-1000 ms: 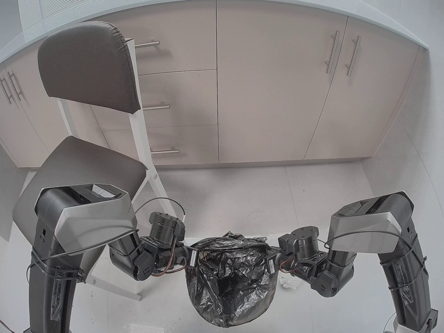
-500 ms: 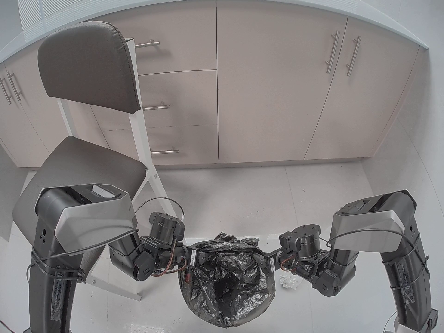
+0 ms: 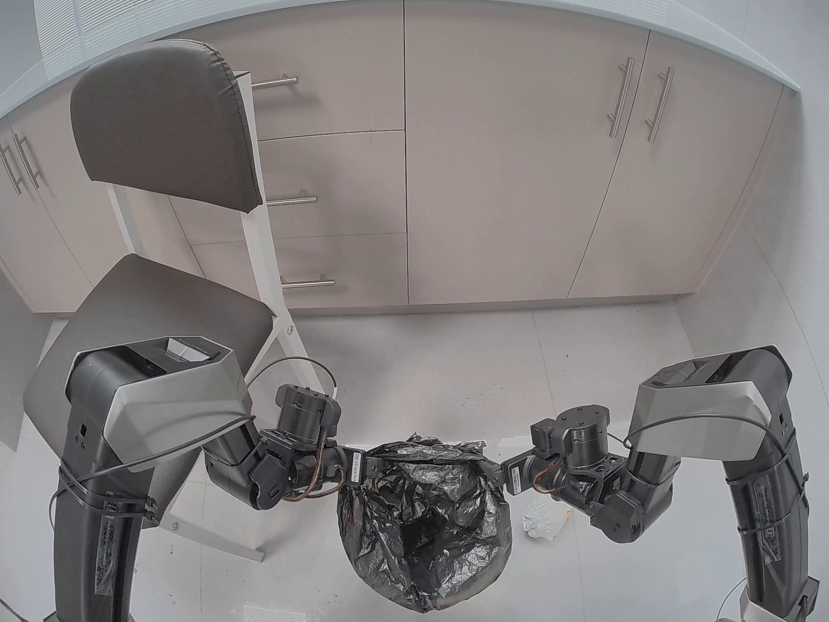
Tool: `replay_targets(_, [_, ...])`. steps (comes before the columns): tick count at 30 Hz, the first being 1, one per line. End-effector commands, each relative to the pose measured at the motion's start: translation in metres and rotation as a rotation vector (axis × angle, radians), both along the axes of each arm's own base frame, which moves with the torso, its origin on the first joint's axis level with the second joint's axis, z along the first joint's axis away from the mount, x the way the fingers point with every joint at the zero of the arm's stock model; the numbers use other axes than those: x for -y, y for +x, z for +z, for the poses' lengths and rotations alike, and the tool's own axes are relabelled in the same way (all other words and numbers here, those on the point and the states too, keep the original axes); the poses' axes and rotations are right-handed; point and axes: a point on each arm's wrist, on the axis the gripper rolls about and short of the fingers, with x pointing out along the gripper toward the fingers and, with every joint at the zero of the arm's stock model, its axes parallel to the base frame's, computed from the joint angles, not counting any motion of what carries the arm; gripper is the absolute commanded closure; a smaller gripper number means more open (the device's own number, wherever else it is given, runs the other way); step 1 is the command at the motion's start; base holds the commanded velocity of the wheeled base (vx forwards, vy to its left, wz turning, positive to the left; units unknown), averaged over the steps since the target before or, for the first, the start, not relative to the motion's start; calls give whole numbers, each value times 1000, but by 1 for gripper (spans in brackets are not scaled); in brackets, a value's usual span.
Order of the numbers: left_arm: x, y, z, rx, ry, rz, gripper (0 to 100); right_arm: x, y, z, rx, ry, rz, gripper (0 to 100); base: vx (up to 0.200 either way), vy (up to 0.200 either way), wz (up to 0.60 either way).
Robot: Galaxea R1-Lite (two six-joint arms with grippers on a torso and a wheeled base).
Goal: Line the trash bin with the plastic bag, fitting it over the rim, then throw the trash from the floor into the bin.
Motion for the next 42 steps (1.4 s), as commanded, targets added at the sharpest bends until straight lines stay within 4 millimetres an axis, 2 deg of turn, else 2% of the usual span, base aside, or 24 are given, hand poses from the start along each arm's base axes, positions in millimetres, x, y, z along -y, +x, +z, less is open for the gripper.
replay_targets(1, [1,8,-1,-8,9,0,0,8,10,-9,-8,0,-19,0,0,0,0])
replay_targets(9, [3,11,-1,-48,54,-31,0,12,20,-20,-61,-7,-12,0,0,0,0])
replay_targets(18, [6,22,5,-138,87,-23,0,13,26,-19,-110,17,18,0,0,0,0])
replay_targets(26, [2,25,8,-180,94,-10,0,13,26,-19,-114,36,5,0,0,0,0])
replay_targets(29, [1,24,9,-186,75,13,0,10,23,-11,-99,45,8,0,0,0,0])
replay_targets(32, [1,22,13,-165,13,67,0,-2,5,19,-47,72,57,0,0,0,0])
replay_targets(35, [0,20,13,-117,-43,96,0,-14,-15,36,-35,80,110,0,0,0,0])
replay_targets(38, [0,17,10,-81,-63,95,0,-26,-32,43,-39,80,163,0,0,0,0])
replay_targets(42, [0,15,9,-75,-66,94,0,-36,-44,35,-46,73,205,0,0,0,0])
